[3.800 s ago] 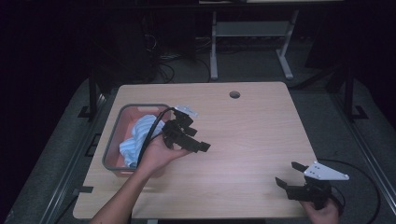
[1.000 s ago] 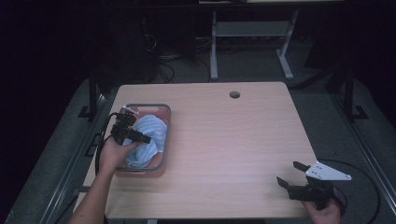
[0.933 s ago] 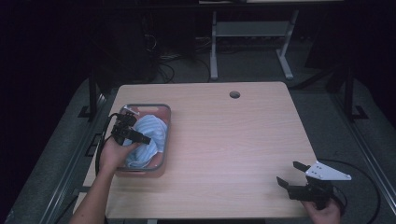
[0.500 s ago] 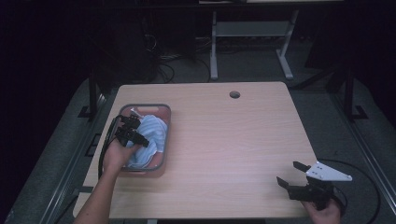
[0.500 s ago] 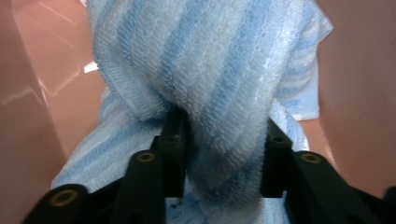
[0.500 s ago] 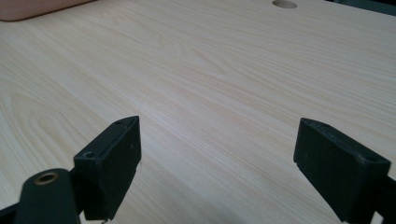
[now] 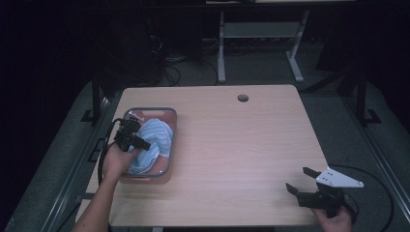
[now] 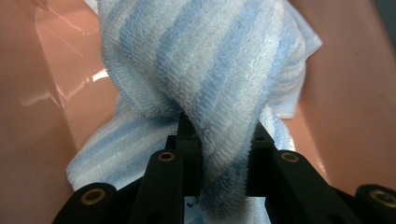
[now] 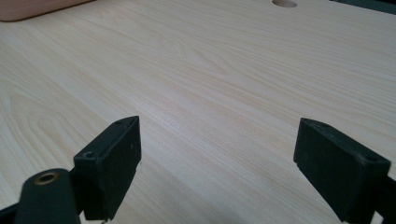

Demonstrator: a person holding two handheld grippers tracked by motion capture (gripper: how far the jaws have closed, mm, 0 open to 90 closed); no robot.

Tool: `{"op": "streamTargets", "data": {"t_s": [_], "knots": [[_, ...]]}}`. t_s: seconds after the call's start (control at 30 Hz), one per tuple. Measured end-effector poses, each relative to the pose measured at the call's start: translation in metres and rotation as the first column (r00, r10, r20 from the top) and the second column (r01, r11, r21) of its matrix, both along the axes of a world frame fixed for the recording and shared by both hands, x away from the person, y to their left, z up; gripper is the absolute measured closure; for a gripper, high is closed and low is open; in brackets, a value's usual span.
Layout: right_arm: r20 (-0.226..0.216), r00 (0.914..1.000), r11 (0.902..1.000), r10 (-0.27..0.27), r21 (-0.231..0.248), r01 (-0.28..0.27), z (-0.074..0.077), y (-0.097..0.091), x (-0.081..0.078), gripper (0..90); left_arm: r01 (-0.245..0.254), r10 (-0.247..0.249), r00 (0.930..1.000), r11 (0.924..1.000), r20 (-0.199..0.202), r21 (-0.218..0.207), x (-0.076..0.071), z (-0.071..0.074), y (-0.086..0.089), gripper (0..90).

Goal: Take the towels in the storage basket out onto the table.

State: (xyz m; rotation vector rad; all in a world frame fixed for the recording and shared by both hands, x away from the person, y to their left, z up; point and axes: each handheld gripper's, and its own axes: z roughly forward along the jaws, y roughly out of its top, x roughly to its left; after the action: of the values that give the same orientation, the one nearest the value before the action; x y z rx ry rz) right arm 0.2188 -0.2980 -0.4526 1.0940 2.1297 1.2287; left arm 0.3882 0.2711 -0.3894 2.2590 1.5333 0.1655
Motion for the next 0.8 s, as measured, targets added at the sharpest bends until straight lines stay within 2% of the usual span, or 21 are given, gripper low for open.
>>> {"op": "streamTargets", "data": {"t_s": [0.13,0.27,0.5,0.8], "knots": [[0.002,1.0,1.0,-0.003,-0.003,0.003,0.0,-0.001,0.0,14.5,-0.008,0.009,0.9998,0.9999,0.018,-0.011,-0.003,0.008,0.003,73.2],[0.003,1.0,0.9999,-0.009,0.004,0.009,0.0,-0.003,0.0,14.5,-0.011,0.012,0.9992,0.9991,0.037,-0.042,-0.005,0.016,0.005,73.1],[-0.005,1.0,1.0,-0.001,-0.004,0.001,-0.001,-0.001,0.001,14.5,0.003,0.0,0.9973,0.9987,0.073,-0.05,-0.008,0.029,0.002,73.1],[-0.006,0.9999,1.0,-0.009,-0.003,0.009,-0.002,-0.001,0.002,14.5,0.006,0.006,0.9935,0.9948,0.113,-0.102,-0.013,0.046,0.008,73.1]]}}
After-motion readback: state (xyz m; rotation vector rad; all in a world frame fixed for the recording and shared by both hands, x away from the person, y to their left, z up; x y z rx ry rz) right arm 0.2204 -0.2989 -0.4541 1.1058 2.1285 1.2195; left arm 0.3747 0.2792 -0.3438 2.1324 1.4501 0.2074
